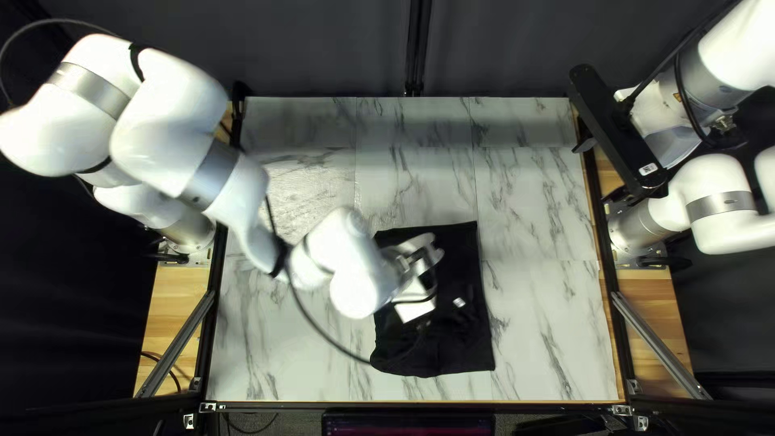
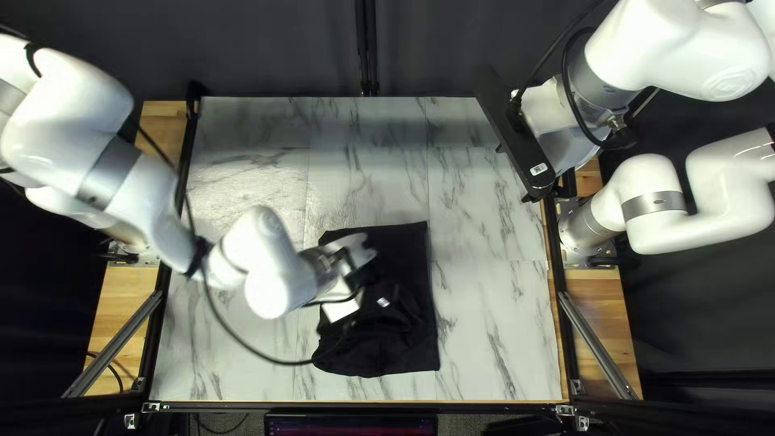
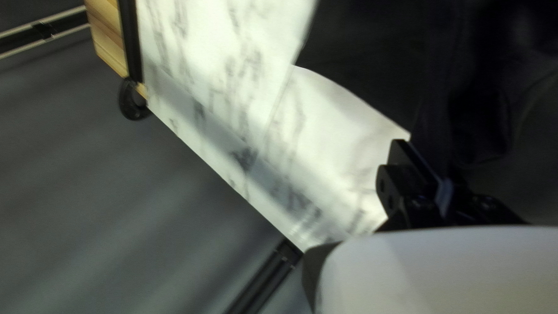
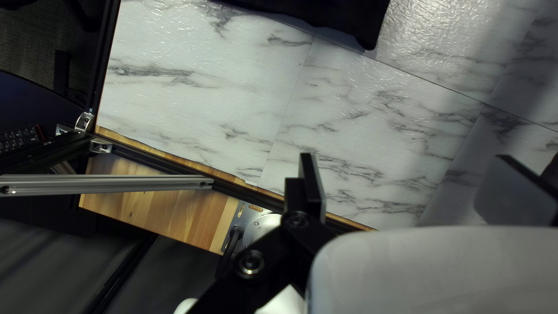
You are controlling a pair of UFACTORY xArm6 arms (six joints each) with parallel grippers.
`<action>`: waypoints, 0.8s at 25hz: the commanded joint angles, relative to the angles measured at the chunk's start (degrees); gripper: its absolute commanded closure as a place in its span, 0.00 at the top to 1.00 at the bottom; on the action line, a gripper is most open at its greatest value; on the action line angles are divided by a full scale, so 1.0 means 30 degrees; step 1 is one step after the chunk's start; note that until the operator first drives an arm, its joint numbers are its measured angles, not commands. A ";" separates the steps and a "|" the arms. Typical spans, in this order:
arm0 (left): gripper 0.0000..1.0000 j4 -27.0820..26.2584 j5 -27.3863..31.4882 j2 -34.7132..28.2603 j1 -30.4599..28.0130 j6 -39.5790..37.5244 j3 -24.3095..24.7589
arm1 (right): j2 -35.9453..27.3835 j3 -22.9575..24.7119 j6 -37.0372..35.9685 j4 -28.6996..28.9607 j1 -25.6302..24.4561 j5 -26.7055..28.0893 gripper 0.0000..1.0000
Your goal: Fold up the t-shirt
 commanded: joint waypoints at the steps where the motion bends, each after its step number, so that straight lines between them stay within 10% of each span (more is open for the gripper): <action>1: 0.00 0.0220 -0.1492 0.1407 0.1302 0.0835 -0.1123 | 0.0000 0.0000 0.0000 0.0000 0.0000 0.0000 1.00; 8: 0.00 -0.0008 -0.2640 0.2559 0.2583 0.2079 -0.2528 | 0.0000 0.0000 0.0000 0.0000 0.0000 0.0000 1.00; 9: 0.73 -0.0074 -0.2828 0.2836 0.2779 0.2223 -0.2748 | 0.0000 0.0000 0.0000 0.0000 0.0000 0.0000 1.00; 10: 1.00 -0.0159 -0.3043 0.3117 0.2950 0.2279 -0.2927 | 0.0000 0.0000 0.0000 0.0000 0.0000 0.0000 1.00; 20: 1.00 0.0062 -0.2971 0.1039 0.2168 0.1059 -0.0720 | 0.0000 0.0000 0.0000 0.0000 0.0000 0.0000 1.00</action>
